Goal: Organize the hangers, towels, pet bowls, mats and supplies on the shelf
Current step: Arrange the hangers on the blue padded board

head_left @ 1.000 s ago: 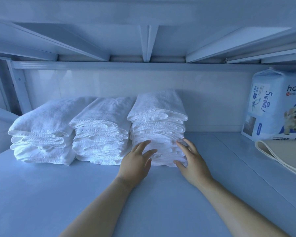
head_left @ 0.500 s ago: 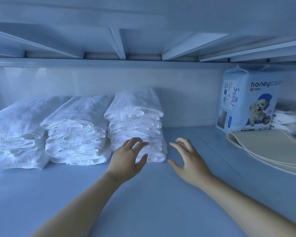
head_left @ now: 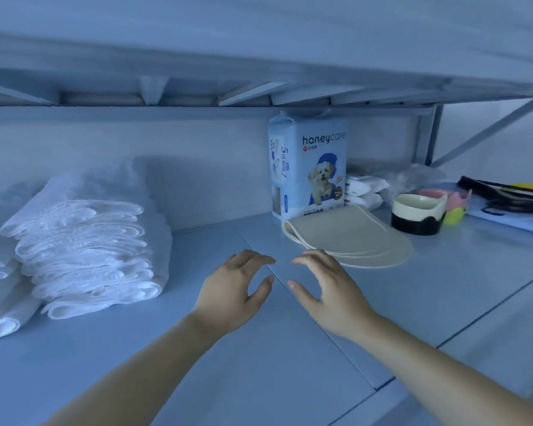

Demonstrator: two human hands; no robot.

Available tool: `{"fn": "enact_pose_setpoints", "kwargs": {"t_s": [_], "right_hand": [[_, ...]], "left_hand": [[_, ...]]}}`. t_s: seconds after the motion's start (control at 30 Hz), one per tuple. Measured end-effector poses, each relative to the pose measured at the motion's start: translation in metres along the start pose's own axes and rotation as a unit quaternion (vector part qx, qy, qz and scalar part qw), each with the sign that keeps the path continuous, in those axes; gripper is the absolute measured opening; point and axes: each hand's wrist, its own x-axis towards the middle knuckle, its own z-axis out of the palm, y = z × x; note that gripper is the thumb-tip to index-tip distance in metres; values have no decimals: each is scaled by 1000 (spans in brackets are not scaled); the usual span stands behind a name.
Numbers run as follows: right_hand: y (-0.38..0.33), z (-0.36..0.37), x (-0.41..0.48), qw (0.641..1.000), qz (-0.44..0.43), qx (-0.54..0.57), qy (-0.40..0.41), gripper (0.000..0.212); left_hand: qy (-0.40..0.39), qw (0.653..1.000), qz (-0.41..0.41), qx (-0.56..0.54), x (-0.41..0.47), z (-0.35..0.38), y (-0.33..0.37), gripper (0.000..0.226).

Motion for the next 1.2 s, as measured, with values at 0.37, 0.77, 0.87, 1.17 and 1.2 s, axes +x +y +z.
{"fn": "enact_pose_setpoints", "kwargs": {"t_s": [0.37, 0.77, 0.87, 1.17, 1.2], "right_hand": [[124, -143, -78, 990, 105, -71, 58, 40], [213, -281, -186, 960, 212, -144, 114, 38], [228, -302, -207, 951, 238, -150, 125, 40], [280, -330, -228, 938, 281, -153, 135, 23], [290, -333, -227, 937, 285, -154, 131, 24]], "left_hand": [[-21, 991, 109, -71, 84, 103, 166, 42], [-58, 961, 219, -159, 139, 199, 345, 40], [-70, 950, 253, -168, 143, 215, 376, 40], [-87, 932, 298, -186, 183, 272, 427, 37], [-85, 931, 301, -187, 191, 281, 432, 38]]}}
